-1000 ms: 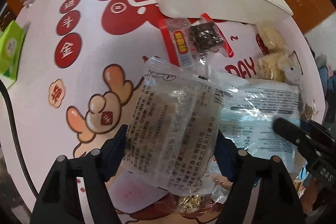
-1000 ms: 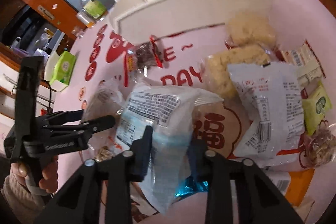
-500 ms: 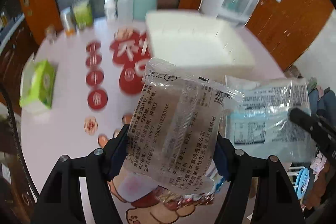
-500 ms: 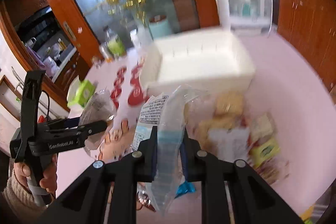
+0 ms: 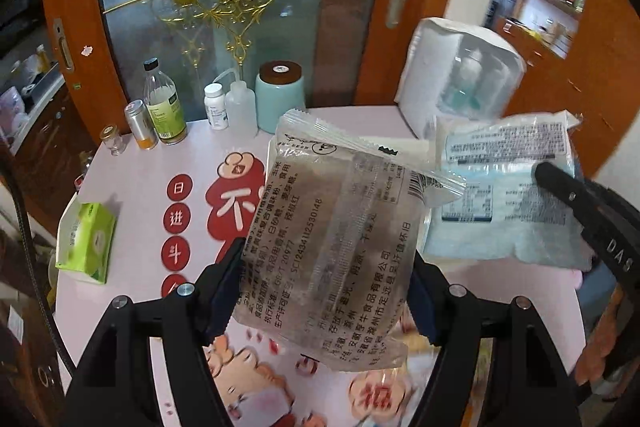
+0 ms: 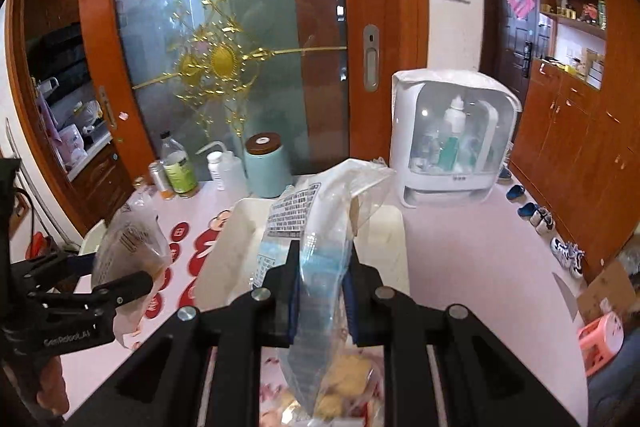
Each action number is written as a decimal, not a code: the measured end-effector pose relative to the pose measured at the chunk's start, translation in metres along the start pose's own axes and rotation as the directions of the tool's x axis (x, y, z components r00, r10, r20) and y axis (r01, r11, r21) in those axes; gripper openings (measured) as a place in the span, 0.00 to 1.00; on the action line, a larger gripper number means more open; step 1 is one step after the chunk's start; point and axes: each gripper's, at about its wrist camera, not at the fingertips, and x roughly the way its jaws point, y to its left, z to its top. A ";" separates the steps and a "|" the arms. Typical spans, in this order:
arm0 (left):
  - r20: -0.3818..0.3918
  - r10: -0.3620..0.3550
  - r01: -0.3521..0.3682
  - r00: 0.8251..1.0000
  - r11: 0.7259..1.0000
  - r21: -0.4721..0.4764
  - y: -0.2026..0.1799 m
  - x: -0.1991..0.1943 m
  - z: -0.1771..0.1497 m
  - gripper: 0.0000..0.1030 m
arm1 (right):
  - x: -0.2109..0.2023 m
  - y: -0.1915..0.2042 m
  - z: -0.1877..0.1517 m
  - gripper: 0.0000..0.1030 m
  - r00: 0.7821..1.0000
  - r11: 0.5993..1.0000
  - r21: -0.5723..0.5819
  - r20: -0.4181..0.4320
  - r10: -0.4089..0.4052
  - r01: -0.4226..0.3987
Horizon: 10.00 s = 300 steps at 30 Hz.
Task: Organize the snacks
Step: 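Carry both packets into the white tray and open both grippers, then move both grippers back over the remaining snack pile, then grasp the clear bag of dark snacks with the left gripper while the right gripper grasps the blue-foil bar, then carry both snacks into the white tray and open both grippers, then move both grippers back toward the snack pile, then grasp the brown chocolate-wrapped snack with the left gripper while the right gripper grasps the tan paper bread bag, then carry both items into the white tray and open both grippers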
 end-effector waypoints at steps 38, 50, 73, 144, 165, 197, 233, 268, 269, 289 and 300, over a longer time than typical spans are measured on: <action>-0.060 0.146 -0.144 0.988 0.989 0.041 -0.053 -0.004 -0.048 0.87 | -0.008 -0.049 -0.066 0.47 0.978 0.996 0.022 -0.186 0.094 -0.092; -0.052 0.079 -0.071 0.996 0.988 0.134 -0.028 -0.083 -0.122 0.87 | -0.096 -0.013 -0.124 0.47 0.977 0.995 0.053 -0.193 0.094 -0.085; -0.221 0.083 -0.018 0.972 0.960 0.280 0.068 -0.043 -0.244 0.87 | -0.051 0.067 -0.241 0.47 0.834 0.943 0.313 -0.487 0.260 -0.111; -0.153 -0.012 0.040 0.988 0.983 0.177 -0.027 0.012 -0.054 0.36 | 0.004 0.006 -0.057 0.29 0.963 0.994 0.055 -0.245 0.108 -0.098; -0.153 0.108 -0.100 0.982 0.993 0.058 -0.050 0.123 0.030 0.97 | 0.128 -0.044 -0.029 0.48 0.933 0.988 0.087 -0.328 0.147 -0.125; -0.150 0.090 -0.082 0.985 0.995 0.059 -0.001 -0.053 -0.109 0.97 | -0.070 -0.029 -0.102 0.54 0.958 0.994 0.063 -0.268 0.101 -0.087; -0.466 0.074 -0.090 0.882 0.996 -0.013 0.017 0.016 -0.309 0.95 | -0.059 0.001 -0.350 0.56 0.778 0.737 -0.474 -0.618 0.111 -0.482; -0.524 0.125 -0.198 0.843 0.976 -0.085 0.027 0.043 -0.323 0.36 | -0.051 0.020 -0.327 0.56 0.690 0.703 -0.312 -0.637 0.344 -0.639; -0.529 0.125 -0.199 0.840 0.976 -0.085 0.028 0.043 -0.322 0.36 | -0.055 0.020 -0.321 0.56 0.688 0.709 -0.287 -0.622 0.373 -0.644; -0.193 0.058 -0.056 0.980 0.998 0.016 -0.021 -0.050 -0.191 0.32 | -0.072 0.015 -0.189 0.56 0.847 0.840 -0.228 -0.347 0.402 -0.492; 0.036 0.087 -0.090 0.996 0.993 0.074 -0.042 -0.053 -0.050 0.32 | -0.024 -0.017 -0.051 0.56 0.947 0.952 -0.109 -0.185 0.262 -0.285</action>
